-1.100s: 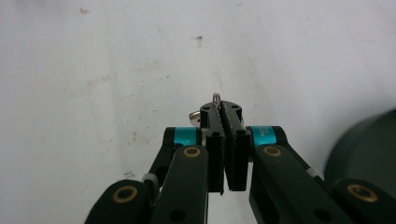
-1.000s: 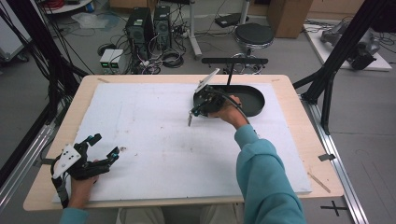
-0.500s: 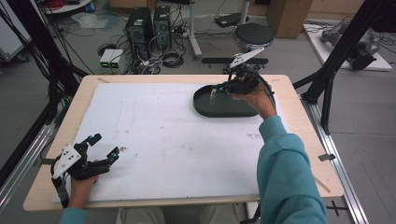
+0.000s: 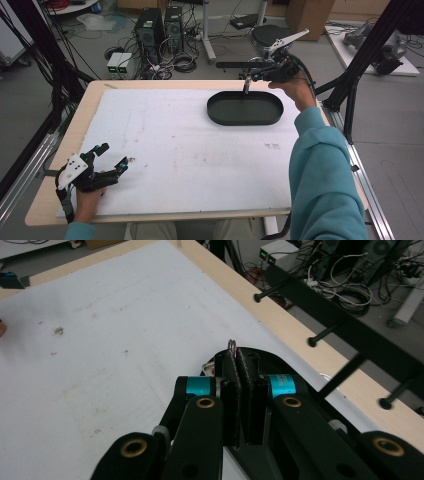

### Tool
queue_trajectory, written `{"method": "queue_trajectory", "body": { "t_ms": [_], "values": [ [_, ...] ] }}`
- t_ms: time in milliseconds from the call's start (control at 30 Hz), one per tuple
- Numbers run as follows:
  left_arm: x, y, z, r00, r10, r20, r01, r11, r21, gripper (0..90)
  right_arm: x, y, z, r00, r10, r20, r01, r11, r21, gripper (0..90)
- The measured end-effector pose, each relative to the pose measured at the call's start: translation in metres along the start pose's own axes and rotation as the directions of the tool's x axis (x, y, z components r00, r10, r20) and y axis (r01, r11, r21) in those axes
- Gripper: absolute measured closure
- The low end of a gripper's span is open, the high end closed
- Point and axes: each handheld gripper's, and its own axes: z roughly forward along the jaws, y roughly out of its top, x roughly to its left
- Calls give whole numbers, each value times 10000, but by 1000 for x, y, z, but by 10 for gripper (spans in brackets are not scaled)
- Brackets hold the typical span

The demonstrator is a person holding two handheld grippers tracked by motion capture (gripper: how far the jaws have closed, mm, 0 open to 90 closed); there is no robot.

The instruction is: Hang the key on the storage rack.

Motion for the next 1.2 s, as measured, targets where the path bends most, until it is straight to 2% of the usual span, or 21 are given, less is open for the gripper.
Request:
{"method": "queue_trajectory", "body": {
  "t_ms": [267,367,600,667,1000,1133,1200],
  "values": [
    [0,0,0,10000,-6,7,6,10000,-2,135,-15,6,-10,9991,197,388,-205,9996,199,890],
    [0,0,0,10000,-1,1,1,10000,12,134,-20,5,-11,9984,252,504,-263,9994,218,890],
    [1,0,0,10000,-1,24,1,10000,32,134,-38,-5,-12,9935,719,886,-746,9968,275,889],
    [1,0,0,10000,-3,27,3,10000,29,134,-42,-7,-11,9930,836,837,-854,9962,174,890],
    [0,0,0,10000,-4,20,4,10000,15,134,-54,-13,1,9899,937,1061,-993,9939,482,889],
    [0,0,0,10000,-15,29,15,10000,14,134,-58,-16,5,9864,1186,1135,-1267,9897,671,889],
    [1,0,0,10000,2,29,-2,10000,23,134,-61,-17,6,9866,1128,1176,-1208,9907,632,889]
  ]
}}
